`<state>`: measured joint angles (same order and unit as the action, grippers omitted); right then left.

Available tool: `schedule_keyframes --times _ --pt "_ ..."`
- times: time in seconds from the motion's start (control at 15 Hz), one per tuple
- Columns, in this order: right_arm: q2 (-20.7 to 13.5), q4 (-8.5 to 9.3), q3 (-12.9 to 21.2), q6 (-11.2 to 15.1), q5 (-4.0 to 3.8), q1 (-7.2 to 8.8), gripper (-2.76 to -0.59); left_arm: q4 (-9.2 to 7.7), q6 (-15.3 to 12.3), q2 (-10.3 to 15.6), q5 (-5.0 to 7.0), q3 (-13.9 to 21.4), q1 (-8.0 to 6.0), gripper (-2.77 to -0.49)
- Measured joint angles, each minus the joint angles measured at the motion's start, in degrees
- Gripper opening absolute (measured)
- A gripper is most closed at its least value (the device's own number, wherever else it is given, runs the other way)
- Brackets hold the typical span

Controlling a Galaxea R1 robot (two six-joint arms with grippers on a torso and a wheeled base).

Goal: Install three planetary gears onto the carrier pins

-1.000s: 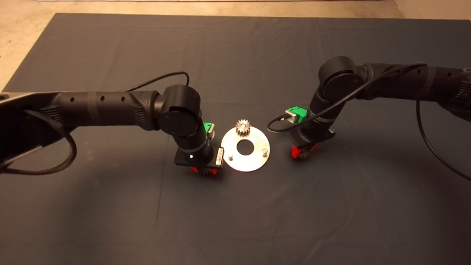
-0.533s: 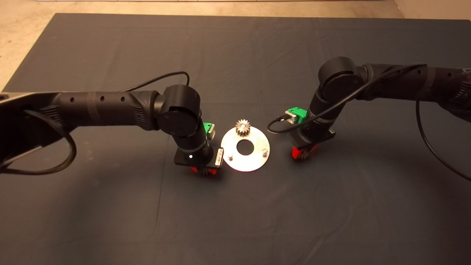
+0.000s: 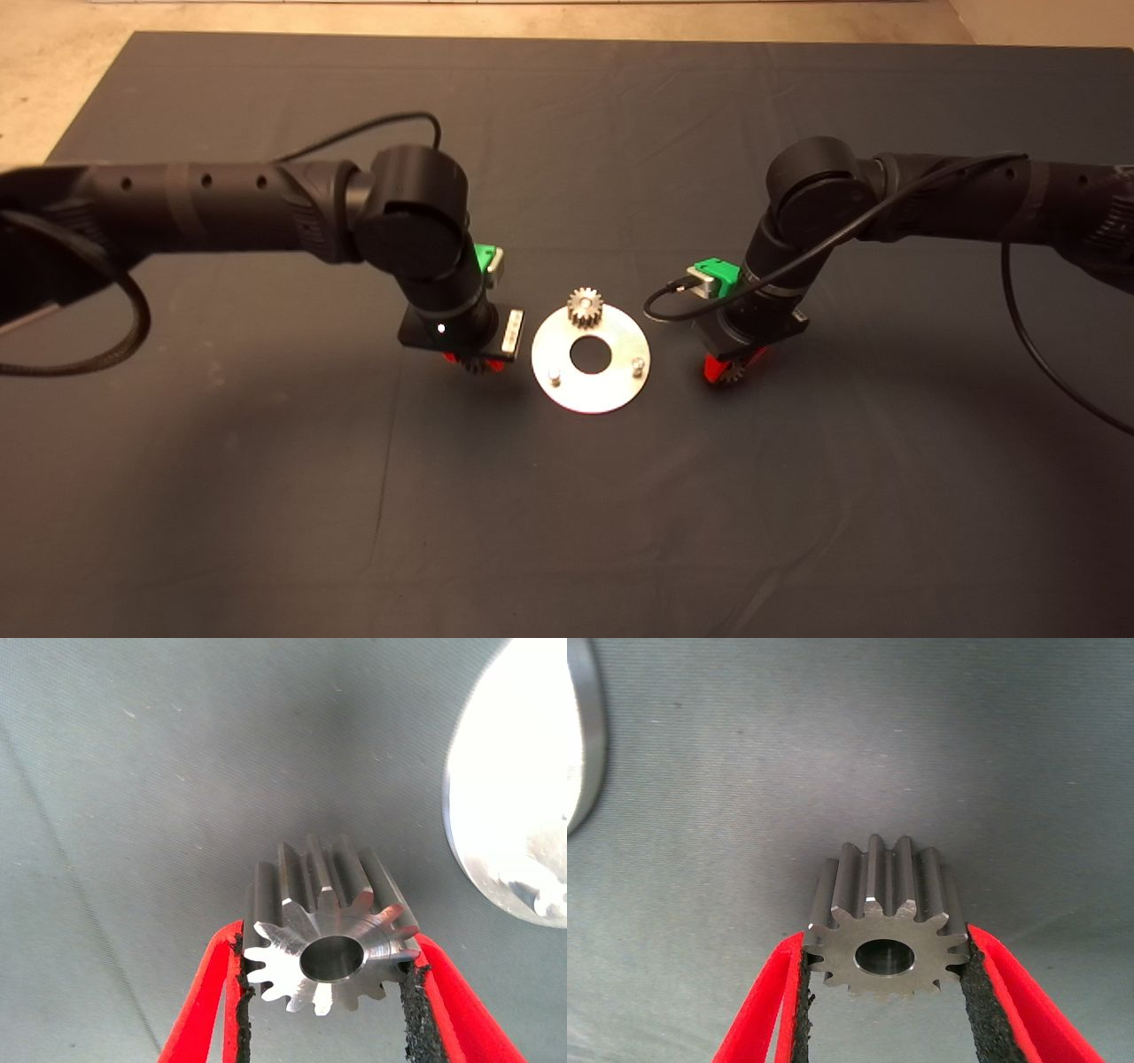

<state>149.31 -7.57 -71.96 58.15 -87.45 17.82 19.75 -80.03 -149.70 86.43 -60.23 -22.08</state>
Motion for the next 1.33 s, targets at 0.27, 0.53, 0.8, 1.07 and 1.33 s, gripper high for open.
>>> schedule_keyframes --times 0.27,0.53,0.8,1.07,1.33 --pt "0.05 0.02 0.07 0.03 0.02 2.73 -2.37 -1.39 0.02 0.00 0.12 2.24 0.72 -2.42" --pt "0.06 0.07 1.10 0.15 -0.03 4.74 -2.37 -2.11 0.13 0.00 0.11 2.24 0.50 -2.42" --pt "0.49 0.08 1.56 0.17 0.00 5.33 -2.37 -3.08 -0.41 -0.02 -0.14 2.24 -0.16 -2.42" --pt "1.89 0.11 1.68 0.20 0.02 5.35 -2.38 -3.96 -3.81 -0.18 -0.41 2.24 -0.16 -2.43" --pt "1.97 0.11 1.68 0.28 -0.09 5.36 -2.38 -4.51 -6.93 -0.18 -1.15 1.72 -0.18 -2.43"
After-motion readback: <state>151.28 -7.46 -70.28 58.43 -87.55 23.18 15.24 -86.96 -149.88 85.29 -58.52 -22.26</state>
